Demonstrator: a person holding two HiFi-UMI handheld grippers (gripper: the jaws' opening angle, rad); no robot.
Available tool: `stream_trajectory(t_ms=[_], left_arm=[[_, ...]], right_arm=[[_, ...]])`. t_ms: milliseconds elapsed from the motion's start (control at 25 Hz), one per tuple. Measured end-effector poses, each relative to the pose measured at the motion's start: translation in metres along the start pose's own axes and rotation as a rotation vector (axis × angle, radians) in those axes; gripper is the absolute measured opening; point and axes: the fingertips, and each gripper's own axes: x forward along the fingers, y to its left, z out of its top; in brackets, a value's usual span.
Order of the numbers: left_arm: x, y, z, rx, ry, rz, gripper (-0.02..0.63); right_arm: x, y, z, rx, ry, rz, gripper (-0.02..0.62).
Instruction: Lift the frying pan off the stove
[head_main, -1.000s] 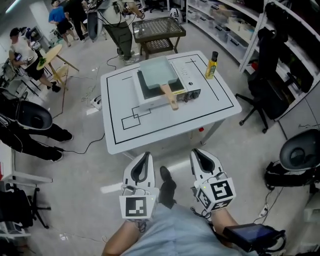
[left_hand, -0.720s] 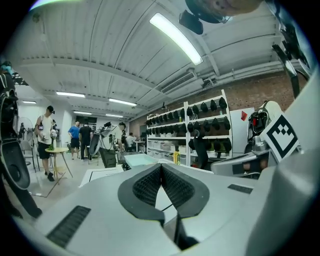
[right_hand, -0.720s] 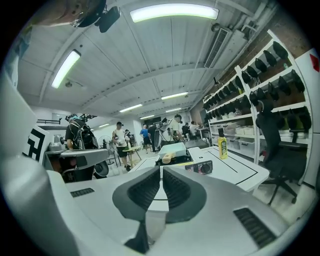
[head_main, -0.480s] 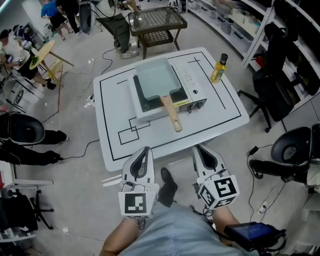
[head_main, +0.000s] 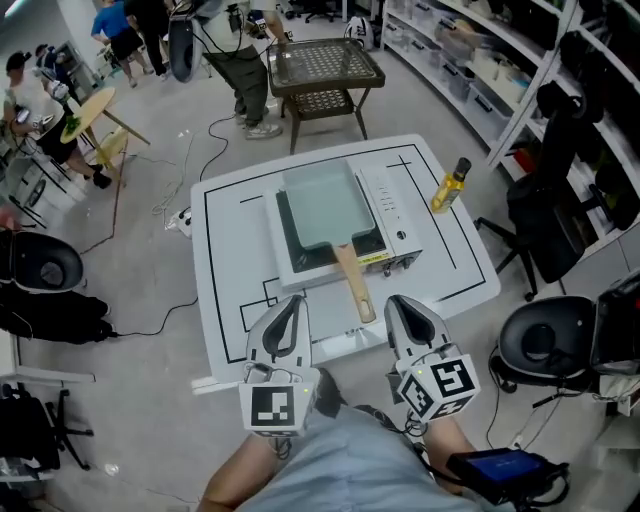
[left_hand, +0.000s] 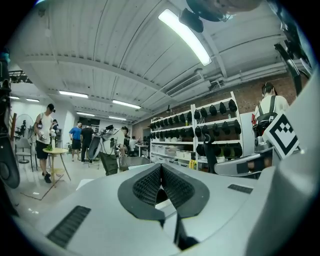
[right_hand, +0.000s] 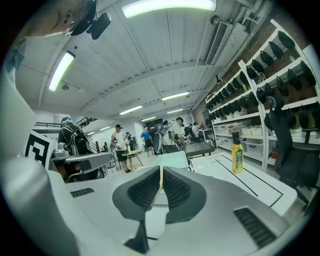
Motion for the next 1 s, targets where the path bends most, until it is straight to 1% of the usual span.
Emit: stream_trajectory(t_ms=[240, 560, 720, 1000], left_arm=[[0.008, 0.014, 0.014, 0.002, -0.052, 0.005, 0.018], [0.005, 0.024, 0.027, -0.028, -0.095, 0.026, 0.018], [0.005, 0.031, 0.022, -0.047, -0.090, 0.049, 0.018], [0.024, 0.039, 0.022, -0.023, -0.082, 0.098, 0.018]], right_arm=[[0.014, 0.004, 0.020, -0.024, -0.030, 0.006, 0.051], [0.020, 0.013, 0.036, -0.052, -0.021, 0.017, 0.051], [0.028, 0.011, 0.038, -0.052, -0.023, 0.033, 0.049], [0.051, -0.003, 0.032, -0.024, 0.002, 0.081, 0.051]])
